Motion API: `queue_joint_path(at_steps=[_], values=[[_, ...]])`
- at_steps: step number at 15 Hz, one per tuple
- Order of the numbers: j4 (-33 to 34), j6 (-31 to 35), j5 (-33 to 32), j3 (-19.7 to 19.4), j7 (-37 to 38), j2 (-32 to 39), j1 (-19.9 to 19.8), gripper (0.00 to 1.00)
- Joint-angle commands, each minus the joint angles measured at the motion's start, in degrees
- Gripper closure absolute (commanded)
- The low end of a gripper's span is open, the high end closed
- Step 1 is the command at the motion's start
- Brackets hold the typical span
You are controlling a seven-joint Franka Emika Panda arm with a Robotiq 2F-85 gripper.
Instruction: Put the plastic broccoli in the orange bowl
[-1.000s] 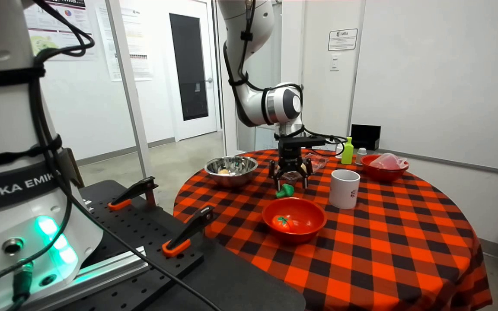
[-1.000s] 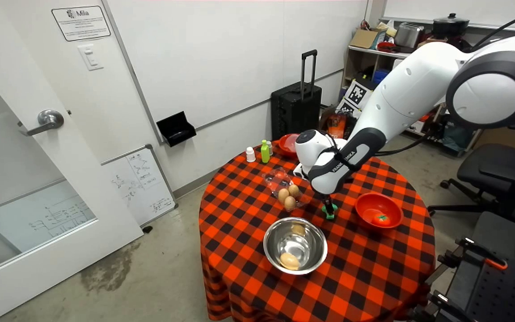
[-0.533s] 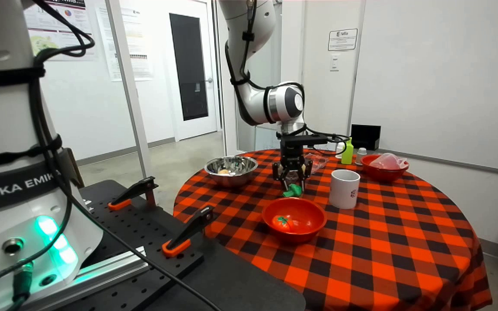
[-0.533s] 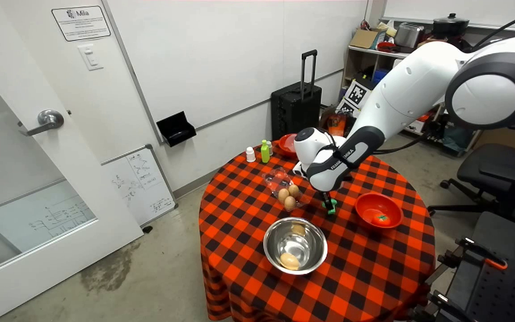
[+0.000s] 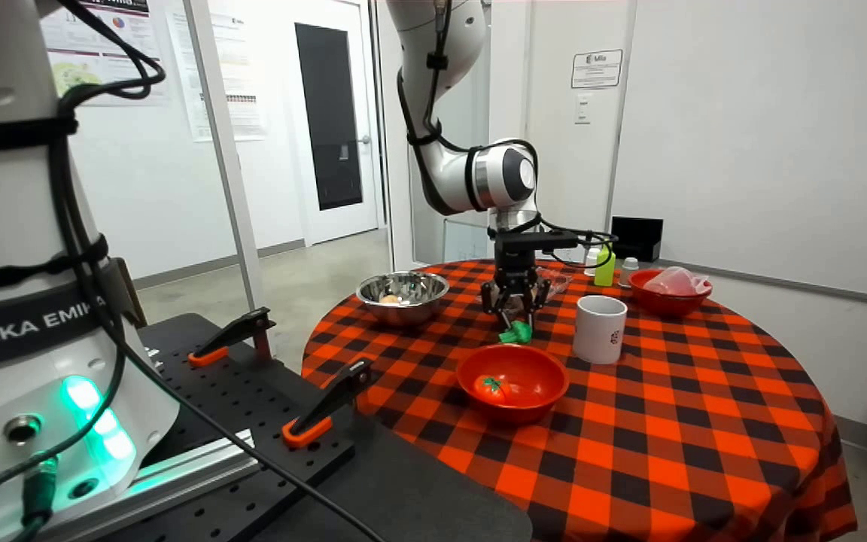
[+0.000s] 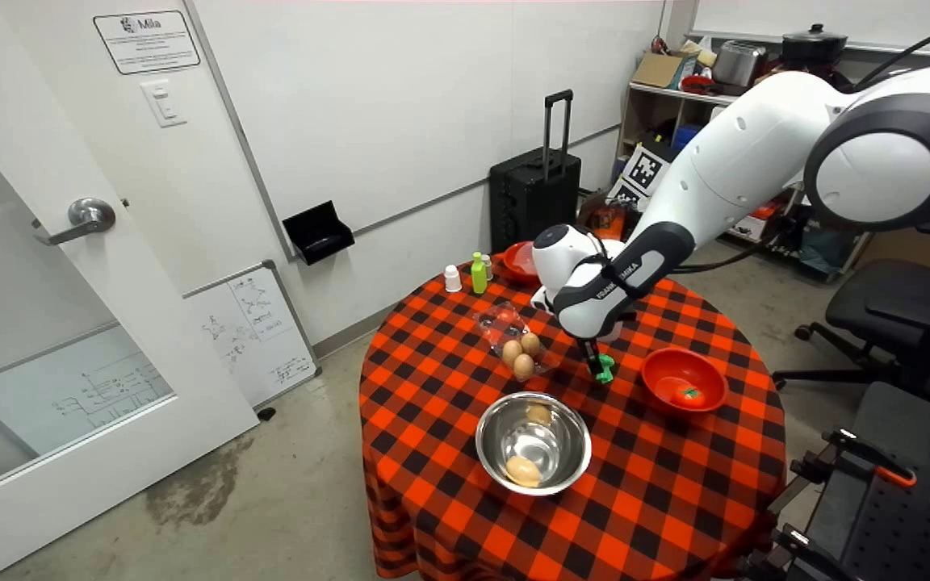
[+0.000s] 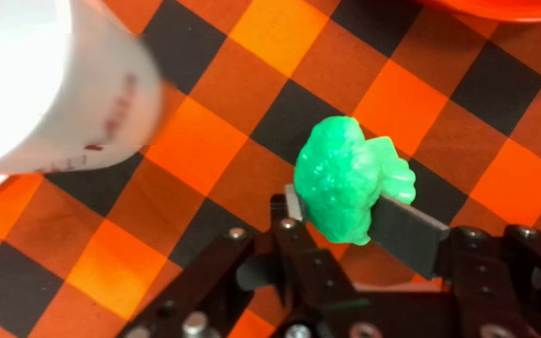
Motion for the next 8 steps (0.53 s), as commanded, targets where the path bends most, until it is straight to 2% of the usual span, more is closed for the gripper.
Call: queue_joint_path(at_steps=[1, 4, 6, 8], values=[[-0.9, -3.6, 1.6, 1.4, -2.5, -4.1, -3.2, 0.86], [-2.8, -6.2, 3.3, 2.3, -5.2, -8.7, -6.6, 0.86], [-3.9, -9.7, 6.1, 3.9, -10.2, -12.1, -9.8, 0.86], [-5.4, -14.2, 10.4, 5.9, -18.2, -16.0, -13.6, 0.86]])
